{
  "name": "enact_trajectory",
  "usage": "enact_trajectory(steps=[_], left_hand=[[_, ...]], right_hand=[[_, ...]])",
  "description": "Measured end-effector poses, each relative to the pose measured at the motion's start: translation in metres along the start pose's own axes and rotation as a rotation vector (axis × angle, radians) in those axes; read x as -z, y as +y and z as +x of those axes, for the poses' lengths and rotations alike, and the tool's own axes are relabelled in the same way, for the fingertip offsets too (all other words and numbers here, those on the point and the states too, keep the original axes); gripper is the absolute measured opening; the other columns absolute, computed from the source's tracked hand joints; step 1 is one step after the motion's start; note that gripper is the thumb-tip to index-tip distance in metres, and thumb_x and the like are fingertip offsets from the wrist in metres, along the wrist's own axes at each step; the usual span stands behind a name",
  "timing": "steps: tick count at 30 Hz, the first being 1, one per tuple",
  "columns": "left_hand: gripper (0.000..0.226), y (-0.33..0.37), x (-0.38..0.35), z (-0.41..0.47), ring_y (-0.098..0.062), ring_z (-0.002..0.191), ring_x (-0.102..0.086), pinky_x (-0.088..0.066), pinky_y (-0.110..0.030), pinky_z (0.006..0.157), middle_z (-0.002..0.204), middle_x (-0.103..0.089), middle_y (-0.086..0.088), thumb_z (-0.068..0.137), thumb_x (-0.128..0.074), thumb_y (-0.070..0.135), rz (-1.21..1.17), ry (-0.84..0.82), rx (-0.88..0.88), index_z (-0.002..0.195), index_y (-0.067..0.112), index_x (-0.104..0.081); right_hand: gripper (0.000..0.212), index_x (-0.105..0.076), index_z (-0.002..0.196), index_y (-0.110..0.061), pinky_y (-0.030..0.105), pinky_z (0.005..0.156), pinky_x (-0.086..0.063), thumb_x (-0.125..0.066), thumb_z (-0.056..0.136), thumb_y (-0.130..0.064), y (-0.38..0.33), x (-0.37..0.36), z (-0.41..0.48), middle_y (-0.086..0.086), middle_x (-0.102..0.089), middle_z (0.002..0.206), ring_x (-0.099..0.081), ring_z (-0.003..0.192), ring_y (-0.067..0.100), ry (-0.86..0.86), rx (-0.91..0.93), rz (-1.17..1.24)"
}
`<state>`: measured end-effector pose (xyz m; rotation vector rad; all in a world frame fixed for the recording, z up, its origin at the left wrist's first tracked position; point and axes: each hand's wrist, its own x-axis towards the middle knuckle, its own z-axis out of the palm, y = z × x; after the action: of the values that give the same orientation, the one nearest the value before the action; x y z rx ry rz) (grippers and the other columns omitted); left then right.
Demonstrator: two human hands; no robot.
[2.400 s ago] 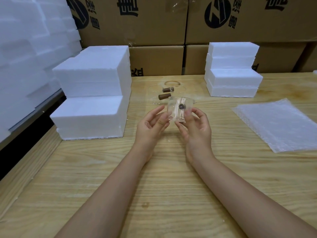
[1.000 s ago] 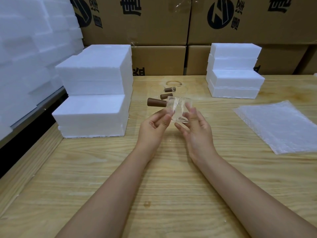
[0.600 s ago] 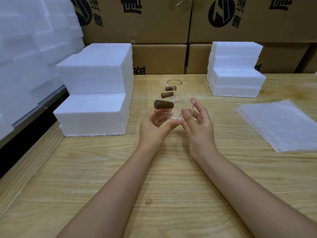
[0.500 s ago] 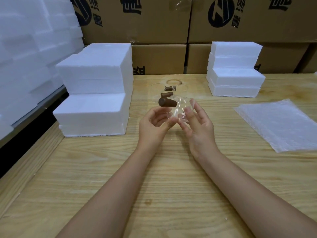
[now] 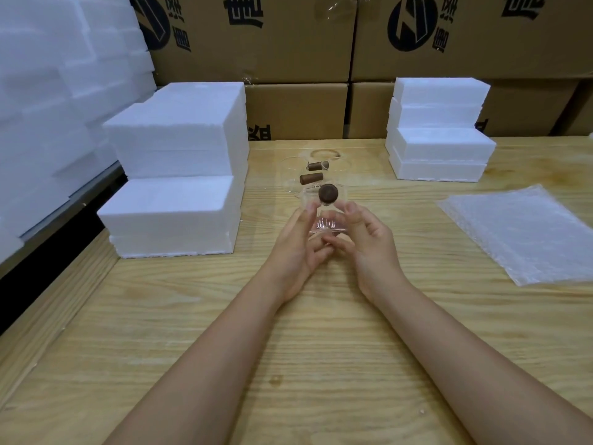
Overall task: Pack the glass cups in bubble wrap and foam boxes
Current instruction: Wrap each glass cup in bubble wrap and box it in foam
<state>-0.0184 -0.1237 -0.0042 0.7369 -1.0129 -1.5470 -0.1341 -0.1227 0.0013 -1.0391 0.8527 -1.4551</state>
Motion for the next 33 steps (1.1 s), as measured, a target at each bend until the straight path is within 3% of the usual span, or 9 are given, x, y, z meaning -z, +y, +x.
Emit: enact_trajectory(steps=[3, 6, 11, 15, 19, 22, 25, 30, 33], left_hand=[[0.045, -0.003, 0.0, 0.002, -0.024, 0.111, -0.065, -0.048, -0.04, 0.102, 0.126, -0.062, -0.011, 0.084, -0.056, 0.039, 0.016, 0.067, -0.037, 0.124, 0.017, -0.052], [0.055, -0.004, -0.001, 0.001, -0.022, 0.099, -0.067, -0.056, -0.033, 0.087, 0.109, -0.066, -0.008, 0.075, -0.061, 0.043, 0.14, 0.144, -0.099, 0.121, 0.015, -0.051], [0.067, -0.013, -0.008, -0.002, -0.003, 0.088, -0.068, -0.052, -0.021, 0.074, 0.116, -0.062, -0.005, 0.081, -0.06, 0.044, 0.372, 0.158, -0.18, 0.135, 0.009, -0.039], [0.059, -0.019, -0.019, -0.005, 0.015, 0.09, -0.06, -0.047, -0.009, 0.073, 0.112, -0.055, 0.017, 0.083, -0.062, 0.043, 0.519, 0.248, -0.306, 0.13, 0.023, -0.033], [0.062, -0.017, -0.022, -0.006, 0.001, 0.1, -0.059, -0.048, -0.014, 0.08, 0.119, -0.051, 0.012, 0.076, -0.068, 0.039, 0.582, 0.311, -0.423, 0.124, 0.036, -0.029], [0.067, -0.016, -0.018, -0.007, -0.008, 0.109, -0.056, -0.046, -0.018, 0.094, 0.125, -0.047, 0.003, 0.072, -0.075, 0.028, 0.607, 0.318, -0.541, 0.118, 0.041, -0.028], [0.069, -0.019, -0.012, -0.006, -0.019, 0.113, -0.053, -0.043, -0.023, 0.102, 0.121, -0.043, -0.002, 0.07, -0.076, 0.016, 0.642, 0.277, -0.632, 0.113, 0.032, -0.026], [0.07, -0.018, -0.015, -0.004, -0.018, 0.102, -0.058, -0.049, -0.024, 0.092, 0.117, -0.044, -0.004, 0.067, -0.08, 0.027, 0.652, 0.272, -0.633, 0.11, 0.034, -0.026], [0.065, -0.016, -0.019, -0.005, -0.003, 0.088, -0.06, -0.049, -0.018, 0.077, 0.111, -0.048, 0.001, 0.065, -0.074, 0.047, 0.565, 0.263, -0.525, 0.108, 0.038, -0.027]], right_hand=[[0.011, -0.061, 0.103, -0.024, 0.043, 0.081, -0.055, -0.054, 0.096, -0.029, 0.001, 0.004, 0.0, -0.003, -0.067, 0.095, -0.063, 0.09, 0.019, 0.177, 0.268, -0.383], [0.023, -0.051, 0.117, -0.026, 0.023, 0.072, -0.047, -0.043, 0.098, -0.036, -0.005, 0.01, -0.003, -0.001, -0.058, 0.094, -0.056, 0.079, 0.014, 0.202, 0.672, -0.559], [0.023, -0.06, 0.079, 0.001, 0.03, 0.041, -0.042, -0.052, 0.091, -0.017, -0.008, 0.008, -0.006, 0.001, -0.054, 0.061, -0.041, 0.053, 0.005, 0.216, 1.066, -0.971], [0.034, -0.054, 0.078, 0.002, 0.037, 0.051, -0.047, -0.042, 0.096, -0.024, -0.015, 0.007, -0.006, 0.011, -0.061, 0.06, -0.058, 0.052, 0.029, 0.26, 0.775, -0.765], [0.028, -0.053, 0.073, -0.016, 0.011, 0.063, -0.042, -0.04, 0.097, -0.021, -0.015, -0.001, -0.007, -0.016, -0.062, 0.066, -0.062, 0.066, -0.002, 0.338, 0.511, -0.503], [0.035, -0.055, 0.066, -0.015, 0.026, 0.056, -0.039, -0.039, 0.097, -0.018, -0.014, 0.0, 0.0, -0.014, -0.055, 0.052, -0.049, 0.052, 0.012, 0.374, 0.236, -0.356], [0.032, -0.049, 0.06, -0.008, 0.02, 0.041, -0.024, -0.038, 0.091, -0.012, -0.017, 0.001, 0.005, -0.003, -0.039, 0.043, -0.025, 0.036, 0.012, 0.366, -0.037, -0.184], [0.05, -0.047, 0.044, -0.023, 0.022, 0.045, -0.03, -0.044, 0.094, -0.018, -0.019, 0.003, 0.003, -0.006, -0.063, 0.054, -0.037, 0.039, 0.005, 0.35, 0.125, -0.293], [0.041, -0.046, 0.054, -0.021, 0.01, 0.051, -0.035, -0.051, 0.095, -0.017, -0.018, 0.001, -0.002, -0.013, -0.06, 0.051, -0.05, 0.048, -0.003, 0.343, 0.351, -0.386]])
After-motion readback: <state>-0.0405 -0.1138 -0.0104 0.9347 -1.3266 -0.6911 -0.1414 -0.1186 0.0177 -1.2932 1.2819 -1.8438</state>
